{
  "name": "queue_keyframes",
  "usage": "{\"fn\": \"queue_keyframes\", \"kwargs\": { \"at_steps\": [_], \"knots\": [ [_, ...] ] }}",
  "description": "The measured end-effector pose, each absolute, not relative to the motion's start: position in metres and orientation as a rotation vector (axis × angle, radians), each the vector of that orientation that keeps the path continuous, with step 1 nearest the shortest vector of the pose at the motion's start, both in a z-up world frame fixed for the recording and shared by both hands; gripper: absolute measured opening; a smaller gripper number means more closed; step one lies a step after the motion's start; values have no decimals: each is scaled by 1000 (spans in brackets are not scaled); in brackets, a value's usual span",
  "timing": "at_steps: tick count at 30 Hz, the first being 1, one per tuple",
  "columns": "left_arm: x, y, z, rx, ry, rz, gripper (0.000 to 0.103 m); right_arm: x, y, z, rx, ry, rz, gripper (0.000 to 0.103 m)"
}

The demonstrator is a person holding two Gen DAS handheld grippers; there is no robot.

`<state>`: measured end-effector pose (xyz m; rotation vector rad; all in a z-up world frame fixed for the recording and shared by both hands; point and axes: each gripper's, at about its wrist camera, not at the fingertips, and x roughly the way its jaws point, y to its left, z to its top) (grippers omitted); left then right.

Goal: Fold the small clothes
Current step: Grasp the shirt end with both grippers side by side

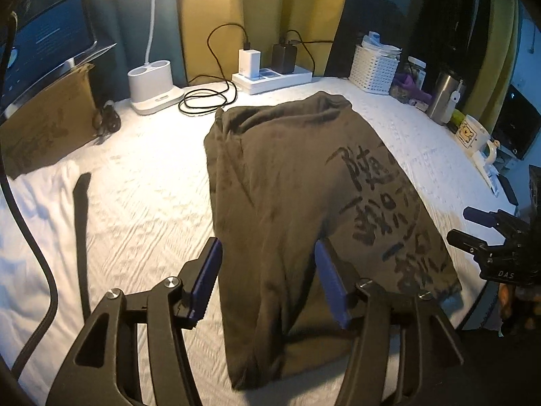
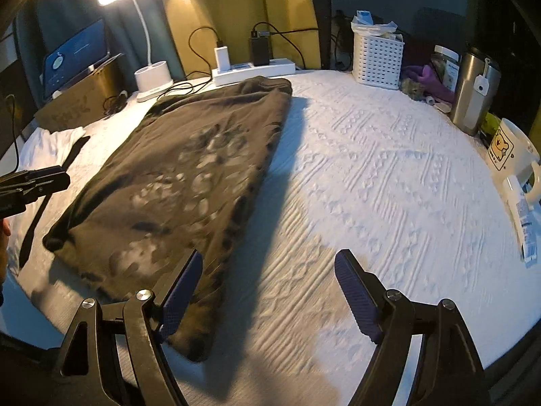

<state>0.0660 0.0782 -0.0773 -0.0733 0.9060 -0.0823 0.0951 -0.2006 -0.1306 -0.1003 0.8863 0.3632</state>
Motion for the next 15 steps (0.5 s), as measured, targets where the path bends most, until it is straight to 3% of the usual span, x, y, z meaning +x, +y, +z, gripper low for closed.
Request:
{"fn": "queue_keyframes", "kwargs": {
  "at_steps": [4, 15],
  "knots": [
    [87, 77, -79, -73, 913, -80, 65, 116, -204, -133, -97, 898, 353, 82],
    [156, 97, -94, -106, 935, -62, 66, 187, -204, -143, -103, 939, 340, 82]
  ]
}}
